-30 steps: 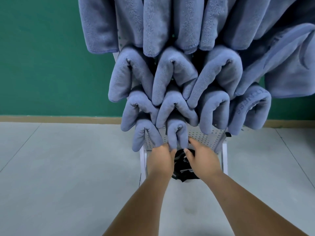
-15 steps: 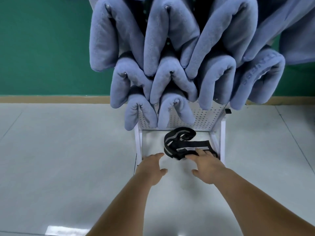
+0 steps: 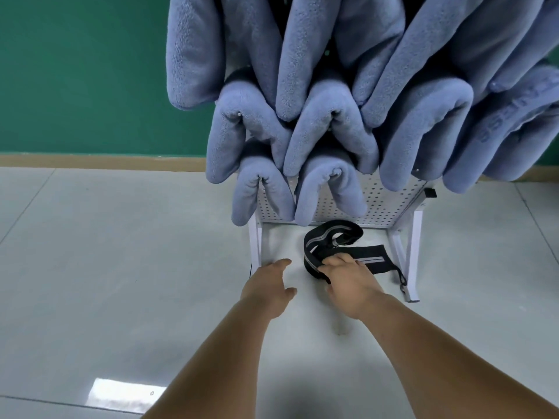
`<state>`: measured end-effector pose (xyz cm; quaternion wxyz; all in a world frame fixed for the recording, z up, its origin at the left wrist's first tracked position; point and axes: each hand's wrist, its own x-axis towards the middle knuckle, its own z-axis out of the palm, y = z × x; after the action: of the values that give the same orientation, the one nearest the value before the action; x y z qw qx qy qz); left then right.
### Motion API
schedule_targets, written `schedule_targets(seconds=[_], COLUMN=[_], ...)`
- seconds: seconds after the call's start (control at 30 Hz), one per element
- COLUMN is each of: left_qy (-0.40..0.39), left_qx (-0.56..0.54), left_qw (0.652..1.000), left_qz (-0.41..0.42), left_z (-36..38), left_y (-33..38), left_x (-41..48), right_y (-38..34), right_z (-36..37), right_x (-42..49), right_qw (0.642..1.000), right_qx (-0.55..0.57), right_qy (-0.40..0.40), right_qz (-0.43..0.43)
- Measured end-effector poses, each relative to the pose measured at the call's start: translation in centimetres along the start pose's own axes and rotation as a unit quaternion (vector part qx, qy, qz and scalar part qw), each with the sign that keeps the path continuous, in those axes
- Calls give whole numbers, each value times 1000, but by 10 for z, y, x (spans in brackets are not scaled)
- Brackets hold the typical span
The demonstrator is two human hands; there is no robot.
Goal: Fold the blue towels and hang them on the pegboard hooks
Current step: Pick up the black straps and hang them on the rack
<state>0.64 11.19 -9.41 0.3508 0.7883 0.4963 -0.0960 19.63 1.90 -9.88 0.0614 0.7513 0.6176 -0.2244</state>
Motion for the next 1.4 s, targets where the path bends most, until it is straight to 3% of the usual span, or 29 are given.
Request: schedule_targets(seconds=[0.13,0.33,0.4,0.53,0.67,0.87,0.93,1.03,1.1,1.2,1.27,1.4], left_qy=[19,1,-23,9,72,-88,-87,-49,-3,50,78,63], left_qx=[-48,-270,-300,-224,-147,-125,-126,-207,-265,-327,-355,-415], left_qw=[998,962,954,964,966,970,969,957,947,925,913,883], left_qz=[27,-41,-2,145,199,189,192,196,183,186,188,211], left_z=[-1,1,2,-11,-52,-111,-121,-131,-135,-138,-140,-137], left_y=[16,50,57,84,115,148,157,171,180,192,198,206], left_x=[0,-4,-12,-48,-91,-167,-187,-206,-216,-226,-233,-240], right_y=[4,-9,-14,-16,-13,7,17,30,25,2,-15,-29], right_z=[-15,-66,-88,-133,-175,-220,-226,-227,-226,-224,-223,-219], right_x=[-14,-57,-76,-120,-167,-230,-249,-273,-286,-300,-304,-302], right_qw=[983,922,905,865,830,748,761,873,918,934,930,909], right_qx=[128,339,374,446,496,583,547,330,235,187,213,276], right_qy=[126,187,203,231,254,318,346,350,314,303,298,314], right_qz=[29,21,18,11,-17,18,37,79,64,4,-26,-10])
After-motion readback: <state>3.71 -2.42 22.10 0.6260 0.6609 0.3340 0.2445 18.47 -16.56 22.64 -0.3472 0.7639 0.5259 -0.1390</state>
